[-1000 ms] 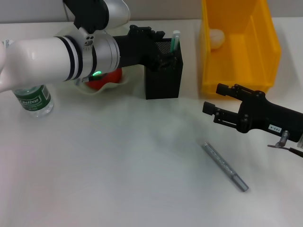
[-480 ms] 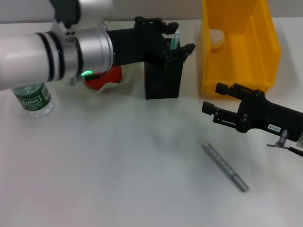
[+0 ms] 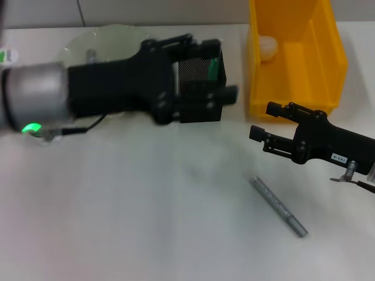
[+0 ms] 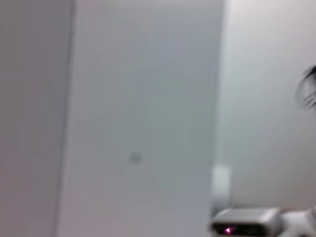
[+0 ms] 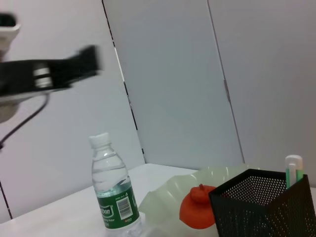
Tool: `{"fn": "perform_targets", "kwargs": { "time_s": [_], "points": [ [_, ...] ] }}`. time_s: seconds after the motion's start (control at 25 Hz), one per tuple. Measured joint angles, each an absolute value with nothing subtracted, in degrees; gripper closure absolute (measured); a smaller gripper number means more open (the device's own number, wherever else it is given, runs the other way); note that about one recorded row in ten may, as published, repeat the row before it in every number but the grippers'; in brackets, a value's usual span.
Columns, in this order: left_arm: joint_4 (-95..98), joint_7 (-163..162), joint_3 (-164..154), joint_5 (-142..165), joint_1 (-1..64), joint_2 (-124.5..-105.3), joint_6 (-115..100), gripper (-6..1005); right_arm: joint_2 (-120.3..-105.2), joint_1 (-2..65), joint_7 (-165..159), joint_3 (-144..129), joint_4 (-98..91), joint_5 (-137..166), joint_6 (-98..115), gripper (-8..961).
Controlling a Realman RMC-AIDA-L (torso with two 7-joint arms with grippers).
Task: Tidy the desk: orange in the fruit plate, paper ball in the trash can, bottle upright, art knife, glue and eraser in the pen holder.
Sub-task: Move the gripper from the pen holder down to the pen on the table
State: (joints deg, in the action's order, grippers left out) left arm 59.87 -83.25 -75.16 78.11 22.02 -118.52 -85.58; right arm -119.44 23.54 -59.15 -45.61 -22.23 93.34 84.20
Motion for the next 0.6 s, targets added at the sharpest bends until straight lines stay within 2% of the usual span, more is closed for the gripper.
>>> {"fn": "perform_targets", "kwargs": {
  "time_s": [0.16, 0.36, 0.6],
  "points": [
    [48.15, -72.73, -68.12, 76.14, 21.54, -118.38, -99.19, 197, -119.44, 23.51, -59.35, -45.62, -22.24, 93.34, 84.34, 193],
    [41.60, -66.69, -66.40, 78.69, 18.95, -117.89, -103.29, 197, -119.37, 23.64, -62.66, -45.68, -23.69, 93.34, 84.66, 193],
    [38.05, -61.08, -66.36, 83.90, 16.89, -118.07, -103.25, 197, -119.10, 23.62, -76.42, -46.41, -34.34, 95.73, 86.98, 193]
  ]
}}
